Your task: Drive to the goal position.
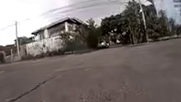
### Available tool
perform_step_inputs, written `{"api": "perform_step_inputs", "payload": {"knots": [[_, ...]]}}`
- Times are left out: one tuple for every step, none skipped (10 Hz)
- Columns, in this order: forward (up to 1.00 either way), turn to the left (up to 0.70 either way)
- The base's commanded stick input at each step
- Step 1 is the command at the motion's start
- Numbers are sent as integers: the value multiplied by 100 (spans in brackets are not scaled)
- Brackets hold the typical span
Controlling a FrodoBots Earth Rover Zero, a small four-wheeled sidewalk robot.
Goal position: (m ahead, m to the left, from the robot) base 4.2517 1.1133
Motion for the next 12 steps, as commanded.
{"api": "perform_step_inputs", "payload": {"knots": [[100, 1], [100, 1], [100, 1], [100, 1], [100, 16], [100, 33], [100, 41], [100, 41], [100, 41], [100, 41], [100, 41], [100, 41]]}}
